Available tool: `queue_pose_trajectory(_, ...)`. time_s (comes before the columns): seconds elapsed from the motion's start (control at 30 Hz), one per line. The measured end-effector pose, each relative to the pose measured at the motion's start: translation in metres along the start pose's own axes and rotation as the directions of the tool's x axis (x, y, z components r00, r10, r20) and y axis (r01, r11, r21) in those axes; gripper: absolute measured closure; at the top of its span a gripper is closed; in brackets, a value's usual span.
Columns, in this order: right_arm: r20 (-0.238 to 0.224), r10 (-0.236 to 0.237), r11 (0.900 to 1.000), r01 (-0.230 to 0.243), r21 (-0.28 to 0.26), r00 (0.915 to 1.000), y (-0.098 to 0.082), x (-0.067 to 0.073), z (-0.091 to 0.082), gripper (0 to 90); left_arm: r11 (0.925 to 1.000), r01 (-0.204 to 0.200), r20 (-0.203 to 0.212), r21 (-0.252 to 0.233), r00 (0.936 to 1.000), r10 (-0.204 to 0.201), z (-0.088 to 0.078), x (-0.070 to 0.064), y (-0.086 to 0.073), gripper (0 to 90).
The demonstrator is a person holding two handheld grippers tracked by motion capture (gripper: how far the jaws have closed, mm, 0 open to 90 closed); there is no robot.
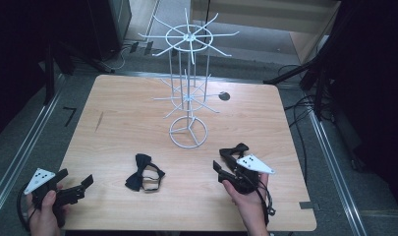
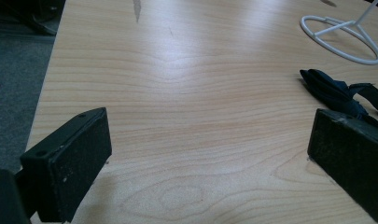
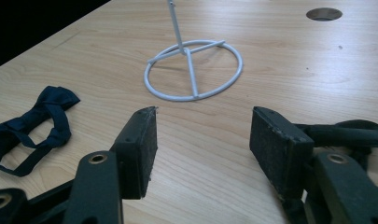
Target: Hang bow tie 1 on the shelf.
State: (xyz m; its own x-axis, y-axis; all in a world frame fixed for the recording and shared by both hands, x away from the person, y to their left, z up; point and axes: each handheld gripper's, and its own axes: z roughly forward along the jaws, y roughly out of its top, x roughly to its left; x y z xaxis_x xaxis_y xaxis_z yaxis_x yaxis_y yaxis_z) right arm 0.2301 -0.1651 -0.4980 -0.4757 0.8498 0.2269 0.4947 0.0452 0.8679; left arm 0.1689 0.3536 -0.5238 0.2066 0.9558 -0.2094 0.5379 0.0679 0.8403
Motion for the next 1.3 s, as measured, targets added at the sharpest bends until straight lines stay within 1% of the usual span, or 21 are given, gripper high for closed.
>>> queue_pose_trajectory(0.17, -0.012, -0.006, 1.000, 0.006, 0.000, 0.9999, -0.001, 0.009, 0.007, 39.5, 1.0000, 0.000, 0.001, 0.000, 1.0000, 0.000, 0.000, 0.000, 0.000, 0.0)
queue_pose_trajectory(0.2, -0.021, -0.011, 1.000, 0.011, 0.001, 0.9997, -0.001, 0.012, 0.009, 39.3, 1.0000, -0.001, 0.002, 0.001, 1.0000, 0.001, 0.000, 0.000, 0.000, 0.0)
queue_pose_trajectory(0.23, -0.021, -0.011, 1.000, 0.011, 0.001, 0.9997, -0.001, 0.012, 0.009, 39.3, 1.0000, -0.001, 0.002, 0.001, 1.0000, 0.001, 0.000, 0.000, 0.000, 0.0)
queue_pose_trajectory(0.27, -0.028, -0.014, 1.000, 0.014, 0.002, 0.9995, -0.001, 0.016, 0.011, 39.2, 1.0000, -0.001, 0.001, 0.001, 1.0000, 0.001, 0.000, 0.000, 0.000, 0.0)
queue_pose_trajectory(0.4, -0.037, -0.013, 1.000, 0.014, 0.005, 0.9992, -0.002, 0.021, 0.015, 39.4, 1.0000, -0.004, 0.003, 0.004, 1.0000, 0.004, 0.001, 0.000, 0.000, 0.0)
queue_pose_trajectory(0.5, -0.056, -0.023, 1.000, 0.023, 0.008, 0.9982, -0.003, 0.027, 0.018, 42.0, 1.0000, -0.004, 0.003, 0.005, 1.0000, 0.004, 0.000, 0.000, 0.000, 0.0)
queue_pose_trajectory(0.53, -0.068, -0.034, 0.999, 0.035, 0.013, 0.9971, -0.004, 0.031, 0.021, 43.9, 1.0000, -0.004, 0.004, 0.005, 1.0000, 0.004, 0.000, 0.000, 0.000, 0.0)
queue_pose_trajectory(0.6, -0.073, -0.034, 0.999, 0.036, 0.014, 0.9967, -0.004, 0.033, 0.021, 44.5, 1.0000, -0.004, 0.003, 0.004, 1.0000, 0.004, 0.001, 0.000, 0.000, 0.0)
queue_pose_trajectory(0.73, -0.097, -0.024, 1.000, 0.026, 0.016, 0.9950, -0.005, 0.042, 0.027, 47.7, 1.0000, -0.004, -0.001, 0.006, 1.0000, 0.004, 0.001, -0.001, 0.000, 0.0)
queue_pose_trajectory(0.77, -0.100, -0.025, 0.999, 0.028, 0.024, 0.9947, -0.005, 0.046, 0.030, 48.2, 1.0000, -0.005, 0.000, 0.007, 1.0000, 0.005, 0.001, -0.001, 0.000, 0.0)
queue_pose_trajectory(0.83, -0.101, -0.031, 0.999, 0.033, 0.023, 0.9944, -0.006, 0.047, 0.031, 48.5, 0.9999, -0.007, -0.002, 0.007, 1.0000, 0.007, 0.001, -0.001, 0.000, 0.0)
queue_pose_trajectory(1.03, -0.105, -0.041, 0.998, 0.045, 0.035, 0.9937, -0.008, 0.061, 0.040, 51.3, 0.9999, -0.010, -0.001, 0.010, 0.9999, 0.010, 0.001, -0.001, 0.000, 0.0)
queue_pose_trajectory(1.1, -0.112, -0.039, 0.998, 0.044, 0.042, 0.9929, -0.009, 0.067, 0.044, 53.1, 0.9999, -0.011, 0.000, 0.012, 0.9999, 0.011, 0.001, -0.001, 0.000, 0.0)
queue_pose_trajectory(1.17, -0.115, -0.038, 0.998, 0.044, 0.044, 0.9926, -0.009, 0.069, 0.046, 53.8, 0.9998, -0.012, -0.003, 0.013, 0.9999, 0.012, 0.001, -0.001, 0.001, 0.0)
queue_pose_trajectory(1.23, -0.121, -0.033, 0.998, 0.040, 0.053, 0.9921, -0.011, 0.076, 0.053, 55.8, 0.9998, -0.014, -0.006, 0.015, 0.9999, 0.014, 0.002, -0.001, 0.001, 0.0)
queue_pose_trajectory(1.3, -0.125, -0.033, 0.998, 0.041, 0.056, 0.9916, -0.011, 0.078, 0.054, 56.4, 0.9998, -0.013, -0.007, 0.016, 0.9999, 0.013, 0.002, -0.001, 0.001, 0.0)
